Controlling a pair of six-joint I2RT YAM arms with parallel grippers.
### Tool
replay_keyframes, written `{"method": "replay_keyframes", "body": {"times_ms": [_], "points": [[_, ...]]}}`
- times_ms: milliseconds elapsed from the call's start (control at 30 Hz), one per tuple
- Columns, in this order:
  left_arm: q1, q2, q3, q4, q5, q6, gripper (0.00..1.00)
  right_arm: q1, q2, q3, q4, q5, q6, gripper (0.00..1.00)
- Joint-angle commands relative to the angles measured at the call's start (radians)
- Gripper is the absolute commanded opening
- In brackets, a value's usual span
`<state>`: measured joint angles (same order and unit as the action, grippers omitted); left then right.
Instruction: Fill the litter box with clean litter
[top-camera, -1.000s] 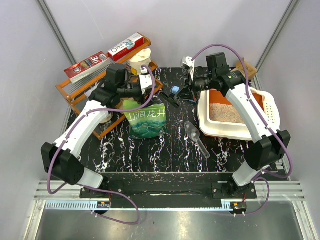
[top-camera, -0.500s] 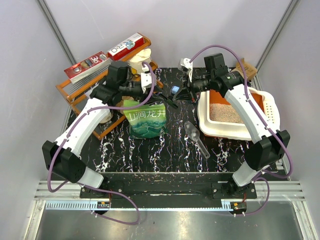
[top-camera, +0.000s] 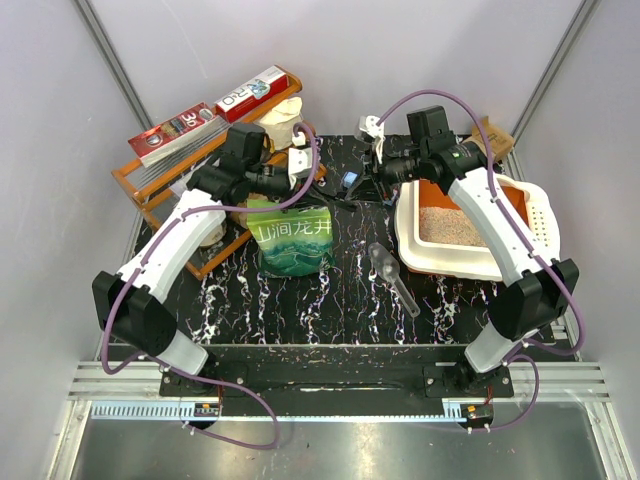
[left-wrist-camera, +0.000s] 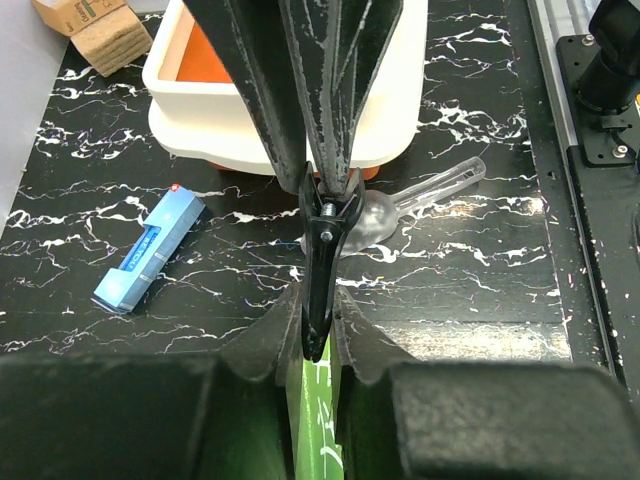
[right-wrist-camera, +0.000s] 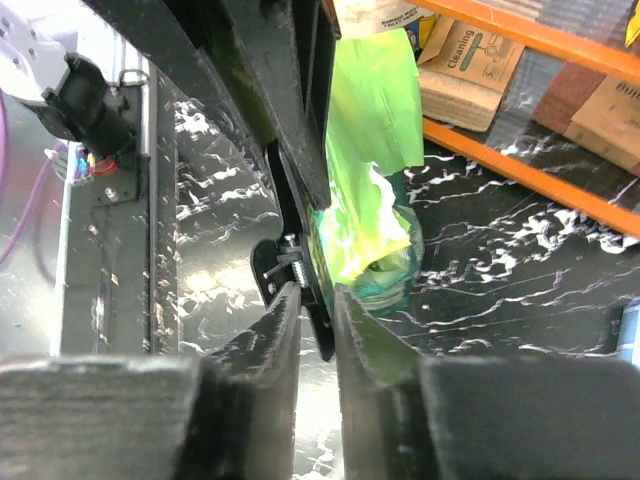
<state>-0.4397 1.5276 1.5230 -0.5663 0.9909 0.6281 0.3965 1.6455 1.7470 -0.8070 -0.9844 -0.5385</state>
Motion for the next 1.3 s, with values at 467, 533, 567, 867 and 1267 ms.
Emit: {"method": "replay_keyframes", "body": {"times_ms": [467, 533, 567, 867, 1267], "points": [[-0.007, -0.017, 0.014, 0.063, 0.014, -0.031, 0.00, -0.022, -0.087, -0.069, 0.075, -0.071, -0.090, 0.88], [-0.005, -0.018, 0.011, 0.103, 0.018, -0.060, 0.00, 0.002, -0.073, -0.072, 0.081, -0.056, -0.101, 0.82], [-0.007, -0.018, 0.011, 0.106, 0.022, -0.077, 0.00, 0.010, -0.070, -0.073, 0.086, -0.040, -0.109, 0.81], [-0.007, -0.018, 0.002, 0.121, 0.031, -0.102, 0.00, 0.045, -0.081, -0.106, 0.184, 0.012, -0.075, 0.71], [-0.007, -0.007, 0.005, 0.134, 0.031, -0.137, 0.25, 0.064, -0.095, -0.121, 0.204, 0.075, -0.069, 0.28]]}}
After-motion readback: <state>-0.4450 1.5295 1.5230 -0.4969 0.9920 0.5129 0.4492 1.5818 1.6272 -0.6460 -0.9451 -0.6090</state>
